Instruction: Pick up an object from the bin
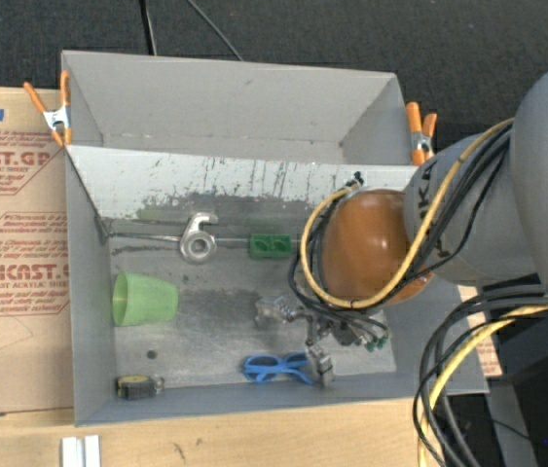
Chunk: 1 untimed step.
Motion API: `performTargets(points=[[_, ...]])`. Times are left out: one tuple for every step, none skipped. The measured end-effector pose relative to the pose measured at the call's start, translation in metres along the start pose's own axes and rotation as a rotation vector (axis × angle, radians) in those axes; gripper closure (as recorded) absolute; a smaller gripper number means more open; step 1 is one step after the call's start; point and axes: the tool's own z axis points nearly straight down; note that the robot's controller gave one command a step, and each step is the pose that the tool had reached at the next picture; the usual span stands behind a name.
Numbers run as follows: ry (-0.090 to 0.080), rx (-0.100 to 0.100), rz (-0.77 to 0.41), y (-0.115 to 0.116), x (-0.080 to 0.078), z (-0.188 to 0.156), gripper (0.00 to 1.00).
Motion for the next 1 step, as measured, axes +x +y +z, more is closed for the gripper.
performTargets(points=[[-0.001,-0.001,-0.294,0.0106,-0.0013,0.0001,0.0]])
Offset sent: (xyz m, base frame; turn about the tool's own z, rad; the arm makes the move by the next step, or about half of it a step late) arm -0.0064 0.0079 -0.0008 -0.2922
